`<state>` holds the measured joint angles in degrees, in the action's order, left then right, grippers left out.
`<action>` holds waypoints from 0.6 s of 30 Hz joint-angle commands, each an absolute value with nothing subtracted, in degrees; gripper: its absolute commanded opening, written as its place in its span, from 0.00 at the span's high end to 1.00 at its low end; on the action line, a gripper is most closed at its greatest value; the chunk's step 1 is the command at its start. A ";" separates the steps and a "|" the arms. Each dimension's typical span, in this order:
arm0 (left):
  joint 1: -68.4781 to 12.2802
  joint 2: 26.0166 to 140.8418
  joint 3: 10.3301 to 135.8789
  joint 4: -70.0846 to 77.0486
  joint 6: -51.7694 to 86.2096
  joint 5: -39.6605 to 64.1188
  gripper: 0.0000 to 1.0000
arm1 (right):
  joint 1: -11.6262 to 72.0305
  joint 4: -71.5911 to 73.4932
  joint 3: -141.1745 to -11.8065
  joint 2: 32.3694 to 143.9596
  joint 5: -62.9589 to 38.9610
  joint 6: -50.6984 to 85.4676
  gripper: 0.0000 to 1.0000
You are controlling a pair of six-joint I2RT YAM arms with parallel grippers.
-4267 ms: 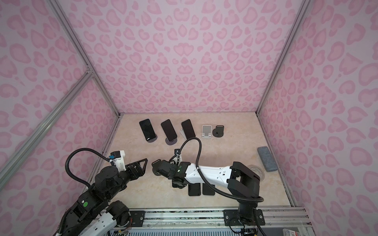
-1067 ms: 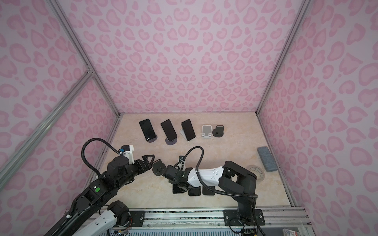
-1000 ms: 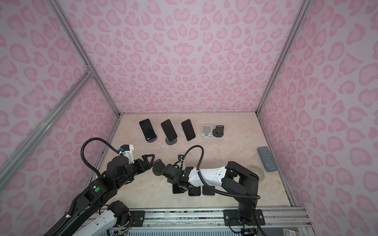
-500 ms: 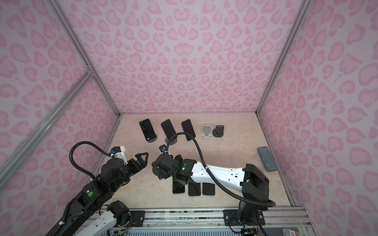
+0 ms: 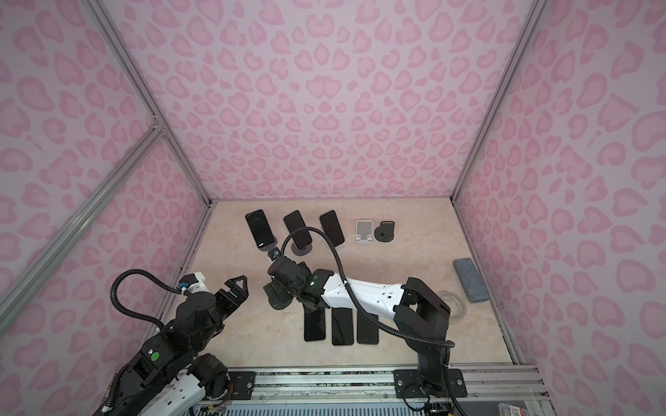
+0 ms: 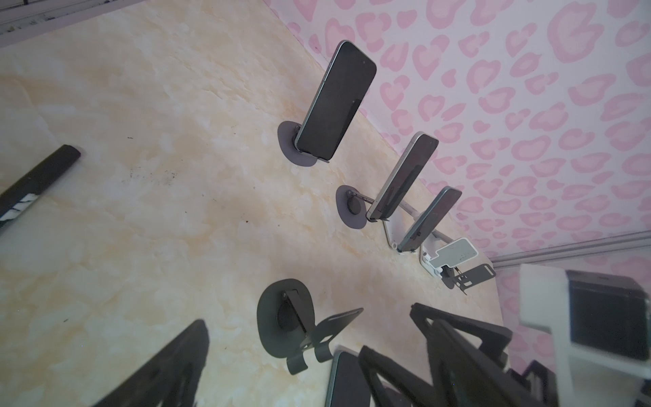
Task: Remove the phone from the phone stand
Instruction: Pick up the phone stand from the center of the table.
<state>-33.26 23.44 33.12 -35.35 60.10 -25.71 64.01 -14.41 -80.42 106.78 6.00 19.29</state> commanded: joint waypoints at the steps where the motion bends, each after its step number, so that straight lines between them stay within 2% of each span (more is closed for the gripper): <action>1: -33.22 24.08 33.80 -34.85 60.54 -28.08 0.00 | 63.91 -11.25 -80.68 109.49 3.53 20.01 0.02; 5: -33.22 24.98 33.85 -34.97 60.12 -27.08 0.00 | 63.91 -9.68 -80.94 113.15 4.10 20.74 0.02; 11: -33.21 24.52 32.96 -34.45 59.56 -26.44 0.00 | 63.81 -10.31 -83.13 117.01 8.07 23.63 0.22; 18: -33.22 22.75 33.04 -34.45 59.77 -24.70 0.02 | 64.68 -9.10 -83.14 117.77 11.05 26.02 0.35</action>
<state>-33.26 23.24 33.10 -35.20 59.83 -25.21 64.18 -10.41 -83.05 117.27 8.32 24.64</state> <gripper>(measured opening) 0.980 0.654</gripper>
